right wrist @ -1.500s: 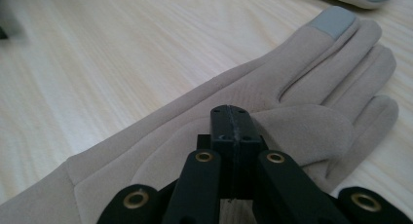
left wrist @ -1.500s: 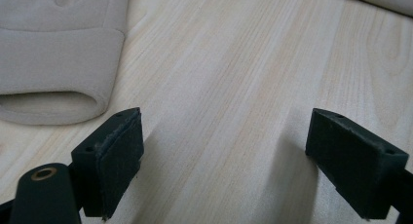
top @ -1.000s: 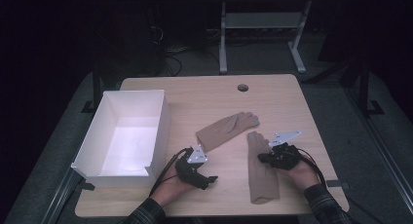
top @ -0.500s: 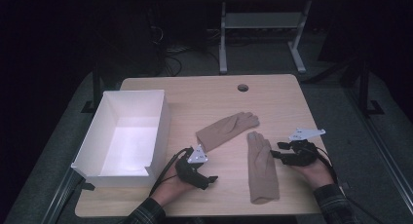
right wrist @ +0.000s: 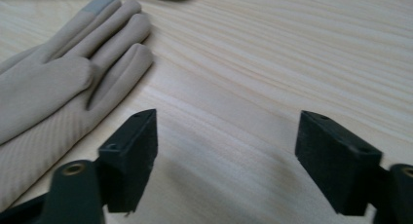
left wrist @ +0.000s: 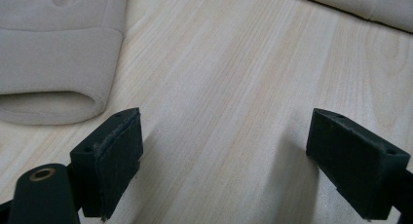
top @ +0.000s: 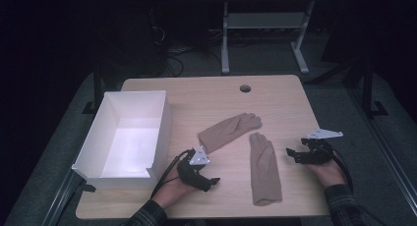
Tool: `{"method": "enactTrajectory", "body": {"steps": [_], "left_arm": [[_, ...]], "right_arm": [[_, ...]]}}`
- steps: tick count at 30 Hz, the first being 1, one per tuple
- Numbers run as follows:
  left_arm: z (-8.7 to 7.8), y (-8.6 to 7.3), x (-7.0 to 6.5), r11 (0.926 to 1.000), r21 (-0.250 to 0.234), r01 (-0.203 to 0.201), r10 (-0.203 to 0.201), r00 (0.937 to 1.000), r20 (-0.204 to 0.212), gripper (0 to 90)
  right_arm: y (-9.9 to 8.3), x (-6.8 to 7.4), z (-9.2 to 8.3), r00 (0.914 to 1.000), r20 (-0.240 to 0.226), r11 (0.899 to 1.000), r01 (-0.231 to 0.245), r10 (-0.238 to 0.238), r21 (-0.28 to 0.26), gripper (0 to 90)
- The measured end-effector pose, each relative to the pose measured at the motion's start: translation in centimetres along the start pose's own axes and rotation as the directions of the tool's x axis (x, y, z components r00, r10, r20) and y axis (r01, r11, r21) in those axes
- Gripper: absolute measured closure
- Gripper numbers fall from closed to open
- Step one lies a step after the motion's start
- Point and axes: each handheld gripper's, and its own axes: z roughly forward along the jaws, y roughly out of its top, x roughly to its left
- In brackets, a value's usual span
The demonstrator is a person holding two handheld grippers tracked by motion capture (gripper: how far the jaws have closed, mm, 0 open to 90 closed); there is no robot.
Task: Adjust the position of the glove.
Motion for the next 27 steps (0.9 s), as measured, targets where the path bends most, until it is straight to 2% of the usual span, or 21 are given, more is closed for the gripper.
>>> {"method": "enactTrajectory", "body": {"steps": [8, 14, 17, 22, 27], "left_arm": [[0.0, 0.0, 0.0, 1.0000, 0.000, -0.002, 0.002, 1.0000, -0.003, 12.6], [0.0, 0.6, -0.1, 0.9987, 0.044, 0.025, -0.024, 0.9995, -0.023, 15.5], [-0.3, 1.2, 0.2, 0.9990, 0.030, 0.033, -0.032, 0.9990, -0.030, 17.1], [-0.9, 2.3, 0.7, 0.9981, 0.004, 0.062, -0.062, 0.9973, -0.039, 25.2], [-1.0, 3.2, 1.6, 0.9975, -0.008, 0.070, -0.071, 0.9956, -0.062, 41.8]], "right_arm": [[-0.3, -0.2, 0.8, 0.9999, 0.012, 1.000, -0.003, 0.003, 0.020, 17.8], [-0.3, -0.2, 0.9, 1.0000, 0.009, 1.000, -0.001, 0.001, 0.030, 13.6], [-0.3, -0.2, 0.9, 1.0000, 0.008, 1.000, 0.001, -0.002, 0.031, 13.6], [-0.3, -0.2, 0.9, 1.0000, 0.005, 0.999, 0.005, -0.005, 0.032, 13.3], [-0.3, -0.2, 0.9, 1.0000, 0.005, 0.999, 0.006, -0.006, 0.033, 13.3]]}}
